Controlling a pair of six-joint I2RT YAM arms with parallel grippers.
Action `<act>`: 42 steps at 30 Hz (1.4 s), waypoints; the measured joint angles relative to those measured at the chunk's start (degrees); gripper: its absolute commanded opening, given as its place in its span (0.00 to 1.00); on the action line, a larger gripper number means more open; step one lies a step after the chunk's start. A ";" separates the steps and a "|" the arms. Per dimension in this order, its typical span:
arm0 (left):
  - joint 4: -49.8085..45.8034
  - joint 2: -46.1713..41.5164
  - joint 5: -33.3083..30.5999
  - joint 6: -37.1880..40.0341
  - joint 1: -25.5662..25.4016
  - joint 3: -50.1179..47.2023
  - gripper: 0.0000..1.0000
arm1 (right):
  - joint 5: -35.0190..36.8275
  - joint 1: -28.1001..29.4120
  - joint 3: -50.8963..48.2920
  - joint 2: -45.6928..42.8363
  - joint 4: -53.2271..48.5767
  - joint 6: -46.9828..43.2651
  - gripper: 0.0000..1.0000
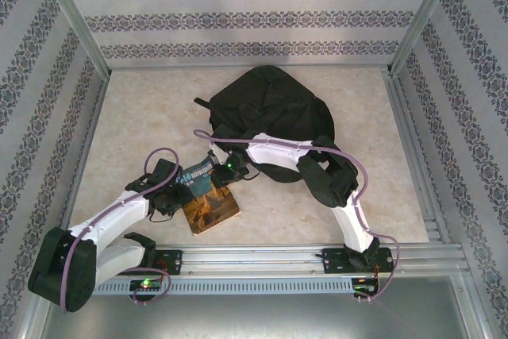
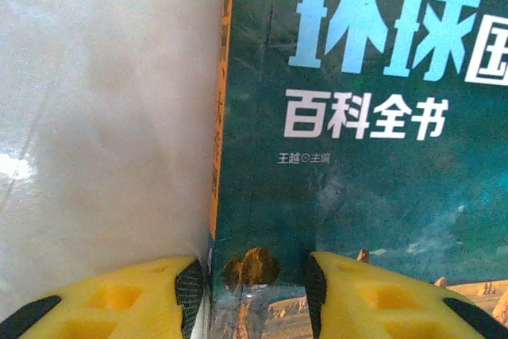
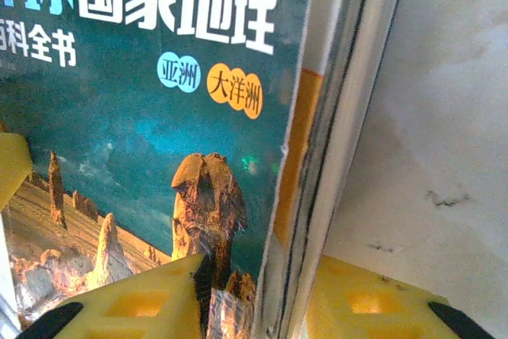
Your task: Pack the student bag
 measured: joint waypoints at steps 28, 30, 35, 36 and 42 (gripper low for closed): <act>-0.09 -5.16 1.60 0.59 0.26 -0.24 0.65 | -17.03 -2.64 -4.48 -2.58 5.03 9.60 0.05; -1.16 -7.17 1.55 1.33 0.37 0.55 0.69 | -16.87 -3.15 -5.75 -3.67 5.20 9.62 0.04; -4.72 -10.27 1.46 4.44 1.49 6.19 0.74 | -20.02 -5.51 -7.34 -7.58 6.58 11.06 0.02; -5.09 -10.23 1.73 5.25 1.90 7.32 0.75 | -21.22 -6.21 -7.39 -8.39 7.26 11.63 0.01; -6.36 -8.72 5.73 9.09 4.70 10.32 0.79 | -27.19 -9.05 -9.03 -12.46 11.41 14.49 0.00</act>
